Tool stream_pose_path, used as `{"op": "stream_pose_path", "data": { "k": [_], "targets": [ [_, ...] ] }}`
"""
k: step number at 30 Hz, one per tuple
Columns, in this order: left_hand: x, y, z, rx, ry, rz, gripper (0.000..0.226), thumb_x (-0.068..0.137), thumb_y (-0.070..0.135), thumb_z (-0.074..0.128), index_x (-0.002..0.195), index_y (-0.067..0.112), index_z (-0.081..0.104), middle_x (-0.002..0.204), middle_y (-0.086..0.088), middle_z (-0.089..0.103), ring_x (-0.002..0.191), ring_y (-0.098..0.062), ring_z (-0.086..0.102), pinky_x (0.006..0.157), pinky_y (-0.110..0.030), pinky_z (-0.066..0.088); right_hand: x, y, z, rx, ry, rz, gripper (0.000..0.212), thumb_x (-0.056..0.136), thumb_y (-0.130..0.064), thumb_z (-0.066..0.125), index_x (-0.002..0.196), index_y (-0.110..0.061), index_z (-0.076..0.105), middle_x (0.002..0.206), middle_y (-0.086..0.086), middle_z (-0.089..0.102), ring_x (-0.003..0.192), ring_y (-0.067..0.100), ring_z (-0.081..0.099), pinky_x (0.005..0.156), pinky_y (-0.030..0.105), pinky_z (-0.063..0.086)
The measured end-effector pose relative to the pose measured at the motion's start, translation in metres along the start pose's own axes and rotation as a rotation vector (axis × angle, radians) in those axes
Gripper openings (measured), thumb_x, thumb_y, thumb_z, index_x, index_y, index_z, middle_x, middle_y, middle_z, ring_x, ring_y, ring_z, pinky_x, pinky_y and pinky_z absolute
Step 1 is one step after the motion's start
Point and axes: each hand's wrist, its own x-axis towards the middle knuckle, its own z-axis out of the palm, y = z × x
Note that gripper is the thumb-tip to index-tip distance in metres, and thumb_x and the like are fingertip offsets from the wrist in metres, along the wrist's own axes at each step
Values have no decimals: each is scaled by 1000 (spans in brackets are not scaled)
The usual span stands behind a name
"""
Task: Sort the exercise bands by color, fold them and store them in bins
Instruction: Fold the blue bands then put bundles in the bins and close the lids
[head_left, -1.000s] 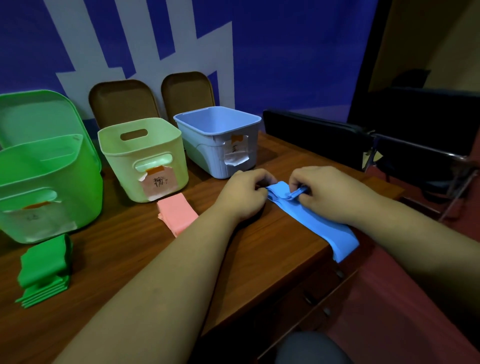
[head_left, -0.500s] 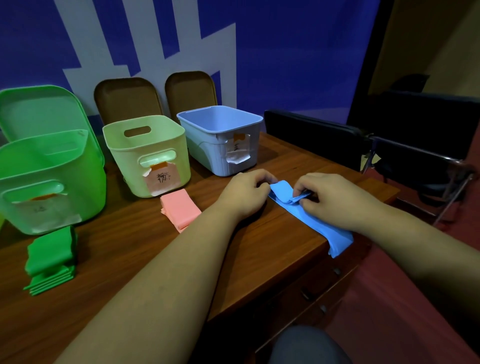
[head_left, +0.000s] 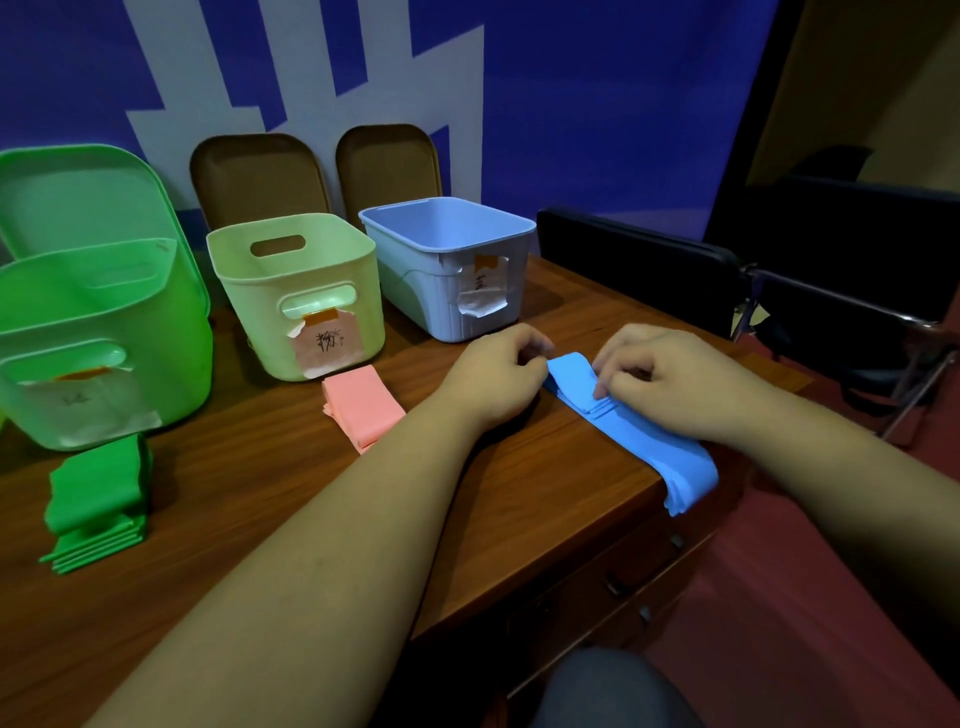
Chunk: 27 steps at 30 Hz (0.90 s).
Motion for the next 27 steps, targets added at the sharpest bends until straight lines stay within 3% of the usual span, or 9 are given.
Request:
{"op": "stream_pose_path", "data": {
  "k": [3,5,7,9,12,14,17,20,27],
  "targets": [
    [0,-1,1,-4,-3,-10,25,99,24,61,123,30,68,109,16,68,100,-3,62,76,-12,43,24,1,6,-22,43,54,16,95,-24,73,105,-38,73,115,-16,64,95,4,64,88,33,56],
    [0,-1,1,7,1,-8,24,98,23,61,121,29,66,108,15,67,98,-3,62,75,-17,45,38,-2,7,-32,-66,107,39,96,-22,74,131,-38,68,131,-15,63,101,5,63,86,25,50],
    [0,0,0,18,3,-11,24,96,21,62,119,28,64,106,13,66,95,-4,61,74,-20,47,49,-11,3,-15,-244,156,55,97,-19,70,145,-43,59,132,-22,63,102,1,61,83,20,45],
    [1,0,0,7,5,-32,25,95,17,61,117,26,63,105,10,66,93,-5,61,76,-26,51,61,-16,-3,-2,-363,163,60,96,-15,68,145,-47,59,117,-26,66,90,1,64,75,21,47],
    [3,-2,-2,-23,32,-72,26,98,15,56,123,23,62,111,5,67,96,-10,62,77,-28,50,78,-17,-8,-61,-415,128,55,92,-11,72,140,-37,64,104,-10,72,69,1,60,66,22,48],
    [4,-4,-4,-63,48,-101,26,101,16,52,124,23,61,114,3,68,97,-11,63,77,-26,49,86,-20,-9,-157,-428,113,39,92,-14,75,124,-37,72,106,-7,72,75,3,63,68,22,51],
    [6,-6,-6,-126,84,-141,25,104,18,52,125,23,63,114,4,69,95,-8,63,73,-22,47,93,-22,-4,-228,-357,84,22,92,-19,77,106,-36,78,107,-9,72,80,2,66,72,27,53],
    [7,-6,-8,-180,141,-180,27,104,20,52,129,22,63,118,4,69,98,-10,64,75,-25,46,104,-20,8,-219,-136,42,21,88,-15,76,100,-32,75,106,-6,66,93,14,64,82,36,55],
    [8,-6,-6,-206,131,-153,41,97,44,71,127,21,54,102,11,67,90,-3,64,68,-22,47,115,-22,28,-143,154,-51,25,87,-10,69,106,-26,72,105,-8,51,97,18,58,84,38,51]
  ]
}}
